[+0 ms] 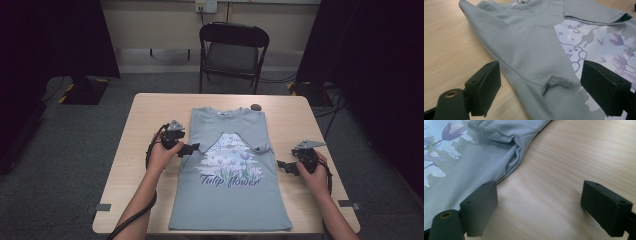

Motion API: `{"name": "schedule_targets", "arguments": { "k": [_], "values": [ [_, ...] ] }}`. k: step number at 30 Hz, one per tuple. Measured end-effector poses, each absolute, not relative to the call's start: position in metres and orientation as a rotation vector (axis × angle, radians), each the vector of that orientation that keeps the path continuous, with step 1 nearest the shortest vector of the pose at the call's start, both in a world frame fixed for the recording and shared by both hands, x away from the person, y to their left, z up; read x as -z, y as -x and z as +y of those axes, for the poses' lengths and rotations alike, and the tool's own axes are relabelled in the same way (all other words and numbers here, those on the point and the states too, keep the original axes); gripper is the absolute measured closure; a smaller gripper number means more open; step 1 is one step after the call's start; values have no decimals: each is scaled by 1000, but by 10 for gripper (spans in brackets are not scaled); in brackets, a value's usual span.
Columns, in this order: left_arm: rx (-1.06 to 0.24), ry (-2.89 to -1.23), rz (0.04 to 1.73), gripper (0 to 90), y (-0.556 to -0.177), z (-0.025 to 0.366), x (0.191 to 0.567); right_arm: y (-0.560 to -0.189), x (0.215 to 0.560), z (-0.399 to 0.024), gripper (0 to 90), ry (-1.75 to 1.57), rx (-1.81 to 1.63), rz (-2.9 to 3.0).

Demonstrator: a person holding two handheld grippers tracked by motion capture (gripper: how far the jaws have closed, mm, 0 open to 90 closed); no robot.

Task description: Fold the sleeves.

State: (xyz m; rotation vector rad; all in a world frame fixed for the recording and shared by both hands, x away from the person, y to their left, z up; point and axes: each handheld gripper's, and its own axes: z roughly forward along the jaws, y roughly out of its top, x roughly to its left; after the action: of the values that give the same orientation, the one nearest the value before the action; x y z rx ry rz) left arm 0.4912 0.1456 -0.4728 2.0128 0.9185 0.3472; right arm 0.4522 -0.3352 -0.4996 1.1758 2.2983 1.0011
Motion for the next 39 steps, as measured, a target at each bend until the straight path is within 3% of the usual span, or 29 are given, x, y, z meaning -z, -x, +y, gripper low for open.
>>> {"name": "schedule_targets", "arguments": {
  "k": [39],
  "values": [
    [-343,-2067,902,164,-462,165,488,-452,500,-335,133,-1172,-1001,2300]
  ]
}}
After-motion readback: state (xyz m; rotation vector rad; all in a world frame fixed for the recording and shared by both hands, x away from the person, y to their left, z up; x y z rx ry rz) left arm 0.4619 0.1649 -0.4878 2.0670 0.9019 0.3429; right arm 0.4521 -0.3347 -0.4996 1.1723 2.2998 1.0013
